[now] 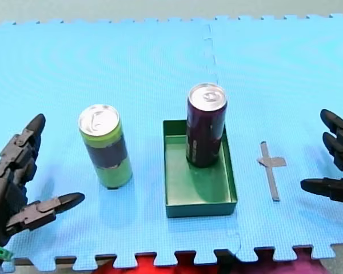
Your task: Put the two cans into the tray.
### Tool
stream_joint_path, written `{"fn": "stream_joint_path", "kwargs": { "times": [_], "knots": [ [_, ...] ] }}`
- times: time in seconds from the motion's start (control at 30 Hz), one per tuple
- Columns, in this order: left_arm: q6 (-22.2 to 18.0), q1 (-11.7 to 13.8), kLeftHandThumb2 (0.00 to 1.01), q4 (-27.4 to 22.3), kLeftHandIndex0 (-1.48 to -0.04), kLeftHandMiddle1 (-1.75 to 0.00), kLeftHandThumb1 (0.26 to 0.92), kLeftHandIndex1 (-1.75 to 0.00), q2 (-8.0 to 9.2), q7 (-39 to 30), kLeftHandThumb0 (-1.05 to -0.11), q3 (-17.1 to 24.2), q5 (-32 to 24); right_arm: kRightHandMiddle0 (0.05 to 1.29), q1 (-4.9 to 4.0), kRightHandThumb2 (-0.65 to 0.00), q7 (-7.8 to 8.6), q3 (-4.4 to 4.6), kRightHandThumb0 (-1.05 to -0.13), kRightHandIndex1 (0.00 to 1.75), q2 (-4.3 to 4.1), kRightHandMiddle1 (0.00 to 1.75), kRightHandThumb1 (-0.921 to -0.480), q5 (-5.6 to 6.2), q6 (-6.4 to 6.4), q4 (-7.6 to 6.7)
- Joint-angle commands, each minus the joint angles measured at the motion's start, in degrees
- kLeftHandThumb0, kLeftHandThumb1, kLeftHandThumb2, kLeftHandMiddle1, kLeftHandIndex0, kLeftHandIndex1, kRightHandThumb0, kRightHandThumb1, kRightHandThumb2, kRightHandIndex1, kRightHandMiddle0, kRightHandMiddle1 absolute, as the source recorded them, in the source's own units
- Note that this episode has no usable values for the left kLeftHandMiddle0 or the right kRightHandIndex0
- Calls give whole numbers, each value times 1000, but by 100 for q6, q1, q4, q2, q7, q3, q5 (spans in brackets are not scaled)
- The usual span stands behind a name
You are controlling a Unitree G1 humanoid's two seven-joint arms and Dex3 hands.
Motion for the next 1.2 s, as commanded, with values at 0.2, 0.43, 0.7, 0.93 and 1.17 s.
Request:
{"fn": "stream_joint_path", "kwargs": {
  "times": [0.2, 0.43, 0.7, 0.93, 1.17],
  "knots": [
    [477, 97, 9, -359, -162, 0, 607, 0, 147, 536, -992, -327, 226, 141, 24, -7, 45, -64, -792, 17, 42, 3, -703, 73, 3, 100],
    [827, -42, 4, -316, -147, -1, 611, 0, 102, 640, -999, -440, 101, 143, 65, -6, 139, -110, -834, 11, 64, 1, -717, 140, 61, 99],
    [1205, -298, 0, -77, -140, -6, 605, 0, 49, 673, -988, -493, -7, 146, 142, -6, 159, -132, -875, 8, 61, 1, -732, 151, 5, 91],
    [1339, -625, 0, 368, -138, -14, 593, 0, 15, 165, -977, -399, -393, 148, 201, -7, 188, -145, -909, 4, 59, 1, -749, 162, -71, 75],
    [1528, -785, 0, 526, -137, -26, 573, 0, -67, -108, -933, -330, -609, 151, 236, -9, 229, -170, -933, 4, 46, 1, -770, 171, -132, 105]
  ]
}}
